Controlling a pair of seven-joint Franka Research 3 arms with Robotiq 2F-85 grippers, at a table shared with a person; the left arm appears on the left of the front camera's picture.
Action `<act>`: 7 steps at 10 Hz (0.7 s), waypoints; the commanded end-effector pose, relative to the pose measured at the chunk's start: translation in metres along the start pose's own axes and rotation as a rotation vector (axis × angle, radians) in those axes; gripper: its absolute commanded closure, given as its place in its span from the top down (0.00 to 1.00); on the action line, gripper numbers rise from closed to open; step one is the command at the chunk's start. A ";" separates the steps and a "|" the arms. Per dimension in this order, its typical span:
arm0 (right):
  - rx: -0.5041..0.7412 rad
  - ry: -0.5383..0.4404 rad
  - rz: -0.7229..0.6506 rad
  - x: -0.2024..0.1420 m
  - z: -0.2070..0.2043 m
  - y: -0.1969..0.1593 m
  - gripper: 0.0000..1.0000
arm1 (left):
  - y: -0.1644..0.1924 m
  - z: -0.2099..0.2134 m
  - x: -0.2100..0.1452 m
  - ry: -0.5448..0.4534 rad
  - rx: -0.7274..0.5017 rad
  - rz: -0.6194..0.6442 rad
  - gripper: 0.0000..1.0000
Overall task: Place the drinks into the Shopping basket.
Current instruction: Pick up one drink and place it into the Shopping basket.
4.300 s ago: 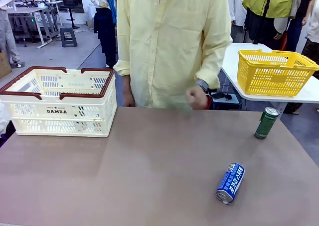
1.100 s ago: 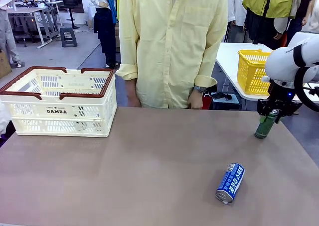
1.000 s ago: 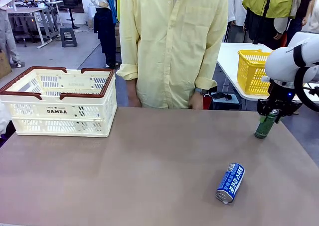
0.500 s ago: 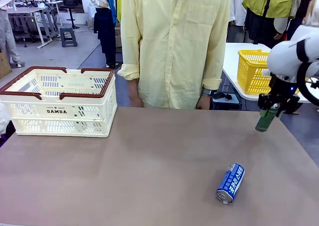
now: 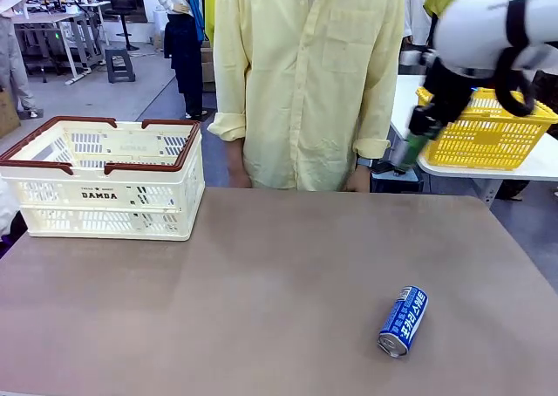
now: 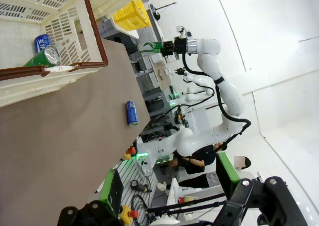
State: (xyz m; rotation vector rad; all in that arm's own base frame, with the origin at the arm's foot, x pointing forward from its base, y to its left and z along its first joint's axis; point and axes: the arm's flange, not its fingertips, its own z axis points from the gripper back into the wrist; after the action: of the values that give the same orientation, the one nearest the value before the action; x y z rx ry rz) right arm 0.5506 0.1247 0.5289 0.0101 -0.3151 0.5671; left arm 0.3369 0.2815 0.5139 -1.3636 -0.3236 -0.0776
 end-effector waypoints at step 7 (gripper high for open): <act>0.406 0.183 1.009 0.032 -0.063 0.297 0.00 | -0.003 -0.001 -0.002 -0.001 -0.003 -0.002 1.00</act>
State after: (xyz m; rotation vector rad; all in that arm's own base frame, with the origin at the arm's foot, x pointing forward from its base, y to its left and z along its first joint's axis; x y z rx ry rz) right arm 0.4408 0.4126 0.4497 0.1966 -0.0411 1.5276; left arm 0.3371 0.2814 0.5140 -1.3636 -0.3233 -0.0780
